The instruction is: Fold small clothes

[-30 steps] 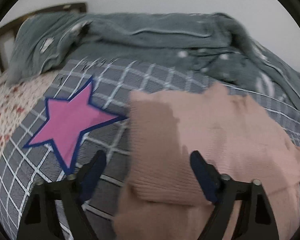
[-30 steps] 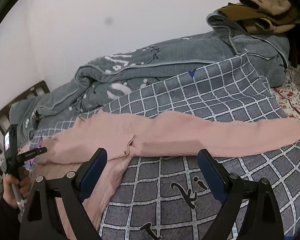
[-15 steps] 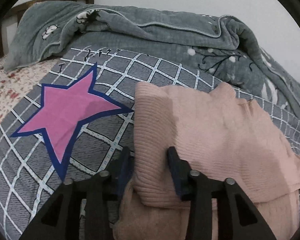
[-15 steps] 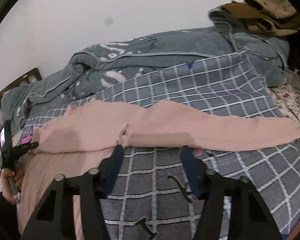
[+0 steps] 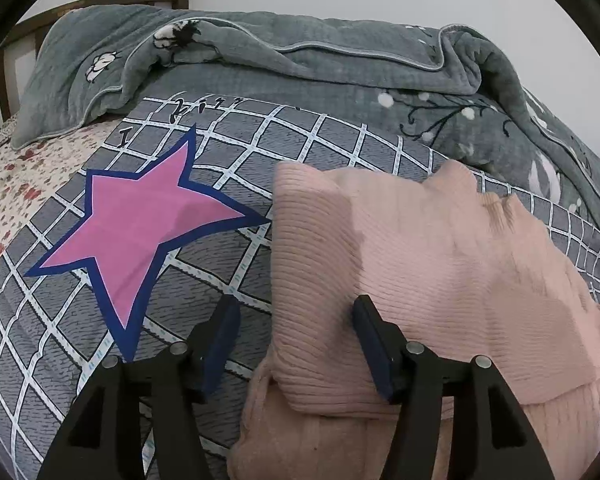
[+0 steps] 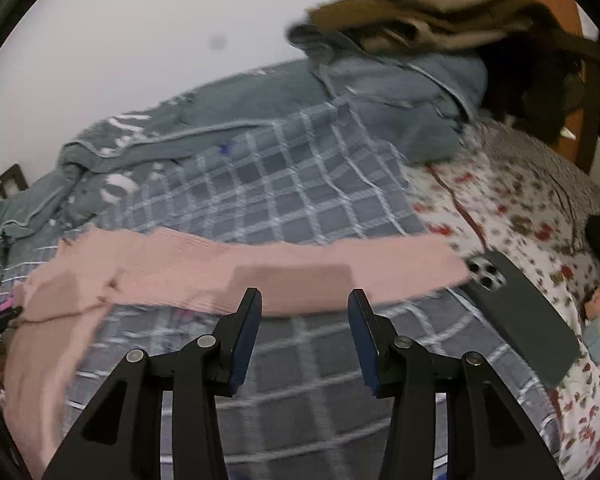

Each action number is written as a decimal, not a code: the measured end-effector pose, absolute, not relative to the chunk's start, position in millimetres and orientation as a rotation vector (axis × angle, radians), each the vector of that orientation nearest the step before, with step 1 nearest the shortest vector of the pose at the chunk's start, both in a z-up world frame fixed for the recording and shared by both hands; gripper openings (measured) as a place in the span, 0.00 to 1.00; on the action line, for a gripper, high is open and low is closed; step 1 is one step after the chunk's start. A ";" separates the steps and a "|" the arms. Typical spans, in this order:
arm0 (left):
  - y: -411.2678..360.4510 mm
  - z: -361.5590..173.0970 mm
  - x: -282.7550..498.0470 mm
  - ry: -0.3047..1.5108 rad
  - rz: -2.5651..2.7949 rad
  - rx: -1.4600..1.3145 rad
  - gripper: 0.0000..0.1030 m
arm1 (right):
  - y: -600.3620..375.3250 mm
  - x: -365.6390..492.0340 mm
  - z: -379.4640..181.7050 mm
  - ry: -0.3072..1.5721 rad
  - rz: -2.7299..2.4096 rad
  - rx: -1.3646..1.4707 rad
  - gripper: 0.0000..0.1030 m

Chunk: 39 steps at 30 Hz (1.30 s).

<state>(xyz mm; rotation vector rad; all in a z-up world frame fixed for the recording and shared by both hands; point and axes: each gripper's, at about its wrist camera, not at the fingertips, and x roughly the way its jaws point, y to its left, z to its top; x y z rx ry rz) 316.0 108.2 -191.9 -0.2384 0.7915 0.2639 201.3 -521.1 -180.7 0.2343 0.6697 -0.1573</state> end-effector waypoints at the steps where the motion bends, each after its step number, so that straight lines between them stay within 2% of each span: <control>1: 108.2 -191.9 316.0 0.791 0.264 -0.239 0.56 | -531.2 202.8 -188.8 0.687 -0.154 0.261 0.43; 7: 107.4 -192.6 316.6 0.795 0.268 -0.228 0.57 | -555.6 219.0 -217.0 0.739 -0.158 0.370 0.43; 19: 107.2 -192.6 316.9 0.795 0.267 -0.229 0.58 | -592.0 249.2 -221.6 0.748 -0.193 0.504 0.42; 20: 107.2 -192.6 316.9 0.795 0.267 -0.229 0.58 | -591.1 250.9 -219.7 0.747 -0.213 0.487 0.34; 21: 107.0 -192.6 316.9 0.795 0.268 -0.229 0.58 | -590.1 252.1 -217.7 0.743 -0.222 0.468 0.09; 22: 106.8 -192.7 317.1 0.795 0.267 -0.229 0.58 | -587.2 252.3 -214.6 0.736 -0.221 0.447 0.06; 27: 108.1 -192.9 317.5 0.797 0.252 -0.240 0.62 | -553.0 243.7 -170.8 0.618 -0.278 0.272 0.06; 31: 113.0 -190.0 314.5 0.799 0.177 -0.278 0.78 | -493.6 241.3 -112.9 0.511 -0.271 0.147 0.06; 35: 128.3 -183.4 296.9 0.818 0.126 -0.338 0.78 | -410.7 247.3 -64.6 0.447 -0.179 0.075 0.05; 39: 157.8 -179.2 262.1 0.824 0.088 -0.341 0.78 | -311.4 260.3 -40.1 0.417 -0.022 0.047 0.05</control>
